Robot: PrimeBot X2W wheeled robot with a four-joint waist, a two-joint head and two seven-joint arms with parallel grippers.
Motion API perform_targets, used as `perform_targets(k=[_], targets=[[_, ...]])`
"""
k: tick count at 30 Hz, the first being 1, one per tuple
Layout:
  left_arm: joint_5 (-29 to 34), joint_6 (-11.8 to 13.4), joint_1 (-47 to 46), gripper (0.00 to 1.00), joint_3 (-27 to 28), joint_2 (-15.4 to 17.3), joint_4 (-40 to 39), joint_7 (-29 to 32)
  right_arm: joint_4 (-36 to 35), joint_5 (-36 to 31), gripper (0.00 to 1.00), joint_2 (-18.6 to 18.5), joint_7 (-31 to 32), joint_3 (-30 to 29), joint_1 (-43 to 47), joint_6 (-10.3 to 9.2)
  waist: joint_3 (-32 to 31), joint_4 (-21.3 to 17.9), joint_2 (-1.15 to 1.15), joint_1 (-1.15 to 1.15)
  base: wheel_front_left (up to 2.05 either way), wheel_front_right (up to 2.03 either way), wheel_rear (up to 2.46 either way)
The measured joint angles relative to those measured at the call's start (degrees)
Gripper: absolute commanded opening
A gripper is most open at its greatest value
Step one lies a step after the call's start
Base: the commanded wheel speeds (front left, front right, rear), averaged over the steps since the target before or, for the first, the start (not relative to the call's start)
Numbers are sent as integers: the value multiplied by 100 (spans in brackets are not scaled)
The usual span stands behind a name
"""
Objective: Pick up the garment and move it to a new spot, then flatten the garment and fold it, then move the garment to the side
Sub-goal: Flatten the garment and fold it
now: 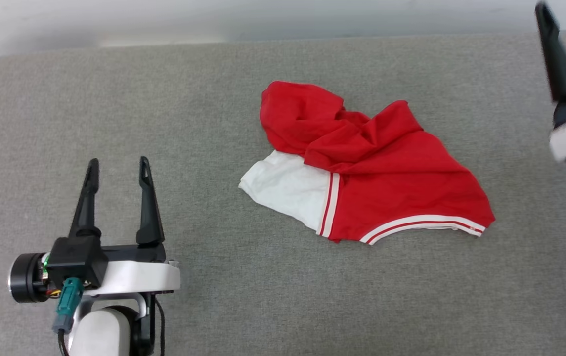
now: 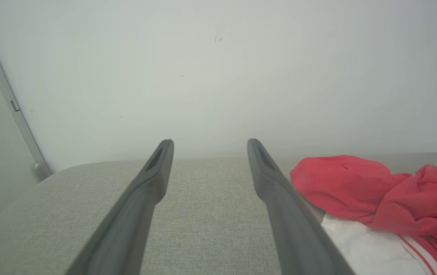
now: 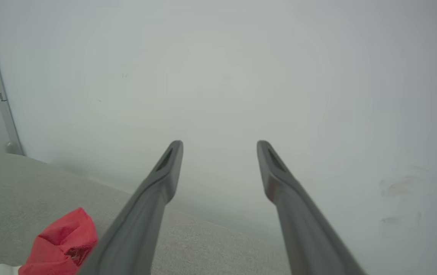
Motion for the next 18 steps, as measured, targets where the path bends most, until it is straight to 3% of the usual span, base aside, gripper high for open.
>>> perform_targets(k=[5,8,13,18], targets=[[16,-178,-158,100,102,185,126,0,-601,-1010,100,971,-101,-1475,1314,1,-179,-123,0,0,0,0,0],[56,-356,-499,100,83,369,311,0,-1174,-1443,100,1550,-116,-2048,1985,0,-250,-195,0,0,0,0,0],[112,-755,-1254,100,-112,743,1076,183,-2072,-1884,100,2215,-132,-2479,2896,0,-311,-269,0,0,0,0,0],[-171,-1096,-2295,100,-669,1080,1625,1323,-2569,-2113,100,2535,-132,-2505,3490,0,-251,-342,0,0,0,0,0]])
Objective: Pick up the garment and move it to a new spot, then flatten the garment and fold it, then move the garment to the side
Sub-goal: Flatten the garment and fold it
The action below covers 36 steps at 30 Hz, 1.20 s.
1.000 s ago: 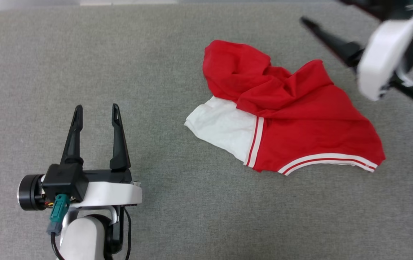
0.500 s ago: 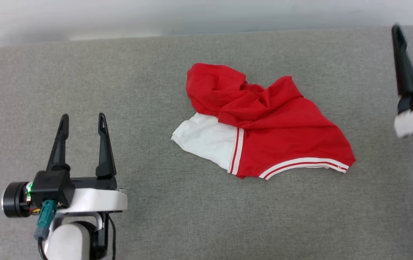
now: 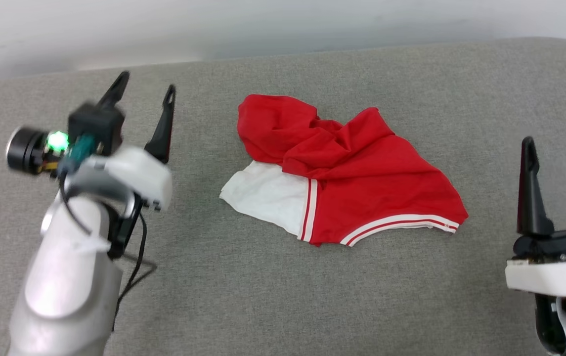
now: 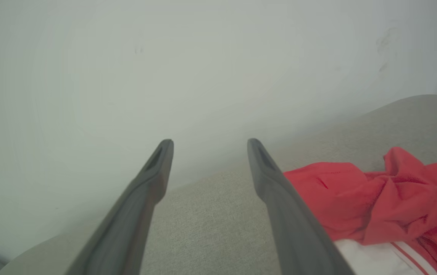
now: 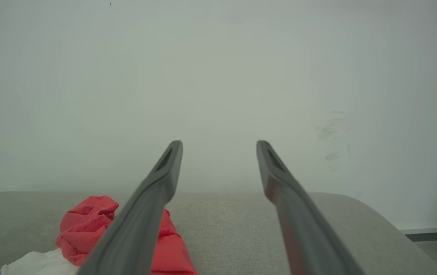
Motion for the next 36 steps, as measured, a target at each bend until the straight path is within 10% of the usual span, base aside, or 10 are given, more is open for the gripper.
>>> perform_targets(k=[15,32,33,34,36], targets=[[-3371,-41,-2155,100,-3785,1500,219,4099,-316,-343,100,118,107,233,228,0,386,-280,0,0,0,0,0],[-4645,-40,-3159,100,-5948,2043,903,5068,-186,-383,100,111,134,565,-186,0,1122,-649,0,0,0,0,0],[-4697,-40,-3199,85,-6024,2058,906,5054,-165,-383,100,111,124,567,-194,0,1139,-658,0,0,0,0,0],[-4746,-40,-3239,0,-6096,2076,900,5009,-135,-383,100,110,123,565,-204,0,1146,-657,0,0,0,0,0],[-4848,-40,-3257,0,-6162,2089,891,4787,-88,-385,100,104,100,538,-218,0,1134,-630,0,0,0,0,0]])
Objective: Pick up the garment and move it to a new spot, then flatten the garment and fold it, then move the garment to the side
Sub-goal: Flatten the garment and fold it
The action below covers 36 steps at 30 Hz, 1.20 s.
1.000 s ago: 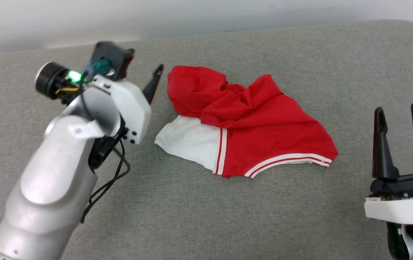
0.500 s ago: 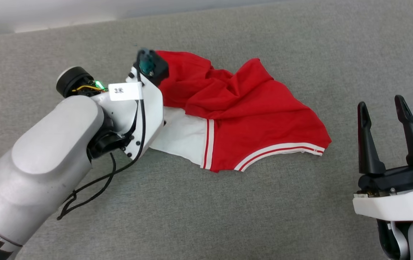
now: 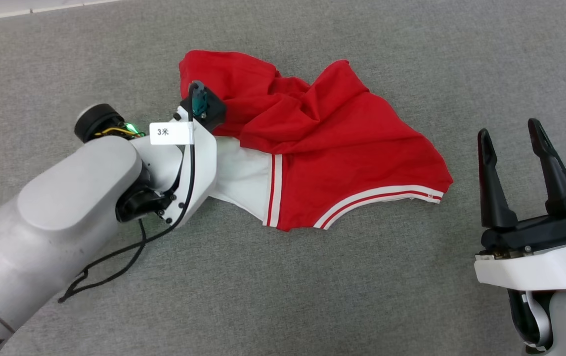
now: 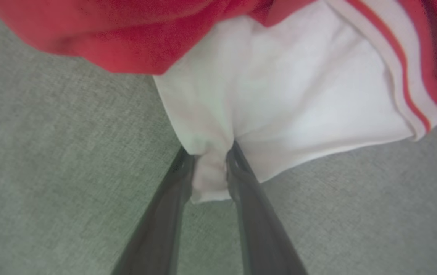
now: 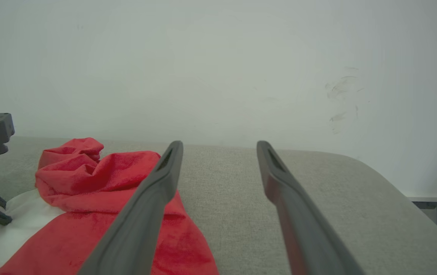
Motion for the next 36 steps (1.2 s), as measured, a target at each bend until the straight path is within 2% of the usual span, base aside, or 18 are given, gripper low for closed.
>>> perform_targets(k=[5,13,18,21,25,26,31,36], targets=[[-188,-1,-17,0,-162,145,-123,-528,76,-8,100,-33,-1,-107,9,0,-128,147,0,0,0,0,0],[-584,-1,357,0,-119,1138,-18,-949,152,-5,100,-100,51,-208,146,0,-424,422,0,0,0,0,0],[-788,86,695,0,-60,1584,167,-1050,152,4,100,-159,118,-224,196,0,-540,519,0,0,0,0,0],[-860,157,843,0,-57,1700,365,-1088,171,12,100,-197,187,-208,246,0,-569,538,0,0,0,0,0],[-847,207,917,0,-41,1653,561,-1269,218,13,100,-275,265,-165,256,0,-610,559,0,0,0,0,0],[-840,245,943,100,-8,1604,590,-1417,227,13,100,-296,304,-154,261,0,-631,571,0,0,0,0,0],[-532,542,966,100,229,1434,623,-2584,191,0,100,-559,408,-111,148,0,-791,636,0,0,0,0,0],[-281,929,1151,100,488,1361,355,-3882,52,15,100,-1146,782,101,-414,0,-971,744,0,0,0,0,0]])
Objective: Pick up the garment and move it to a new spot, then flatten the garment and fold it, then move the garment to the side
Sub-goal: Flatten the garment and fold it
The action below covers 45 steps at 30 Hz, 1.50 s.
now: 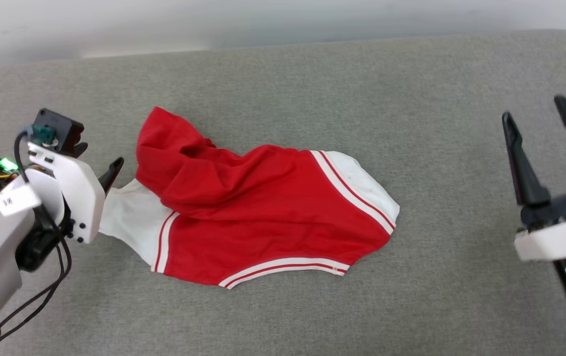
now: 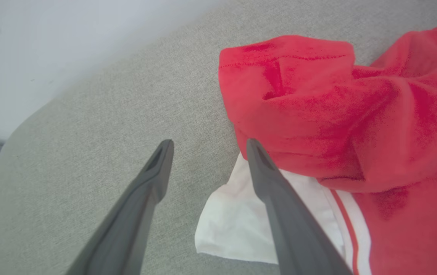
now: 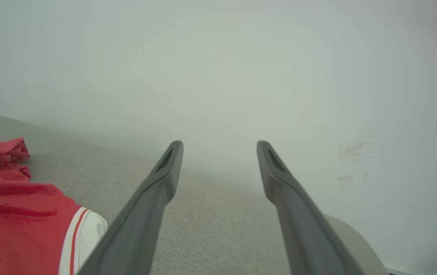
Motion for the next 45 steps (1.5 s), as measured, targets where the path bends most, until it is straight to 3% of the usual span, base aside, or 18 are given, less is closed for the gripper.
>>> perform_targets(k=[9,13,19,24,26,33,39,40,41,45], targets=[[16,1129,792,100,639,-74,-721,-1956,-31,1069,100,-1564,2031,1625,-1425,0,-84,262,0,0,0,0,0],[133,1662,1218,100,1060,-209,-1016,-2213,60,1768,100,-2170,3153,2496,-2048,1,-29,386,0,0,0,0,0],[1100,2158,2058,100,2371,-709,-1805,-2234,333,2770,100,-2512,4668,3623,-2777,1,152,549,0,0,0,0,0],[1933,2169,2778,100,3310,-1229,-2198,-2235,836,3283,100,-2473,5265,4246,-3252,0,359,678,0,0,0,0,0],[2212,2058,2970,100,3585,-1443,-2287,-2235,1084,3388,100,-2373,5331,4463,-3396,0,446,734,0,0,0,0,0],[2858,1564,3264,100,4214,-2096,-2273,-2235,1991,3598,100,-1983,5014,4966,-3546,0,750,909,0,0,0,0,0],[3248,1213,3338,100,4598,-2531,-2156,-2235,2408,3724,100,-1978,4637,5349,-3540,-10,912,1007,0,0,0,0,0],[3296,1165,3356,100,4667,-2575,-2141,-2235,2412,3728,21,-1991,4535,5424,-3558,-11,909,998,0,0,0,0,0],[3344,1125,3383,100,4737,-2606,-2132,-2235,2408,3733,0,-2001,4444,5500,-3587,-11,902,979,0,0,0,0,0],[3508,965,3507,100,4955,-2732,-2045,-2235,2305,3762,0,-2056,3999,5701,-3696,5,807,880,0,0,0,0,0]])
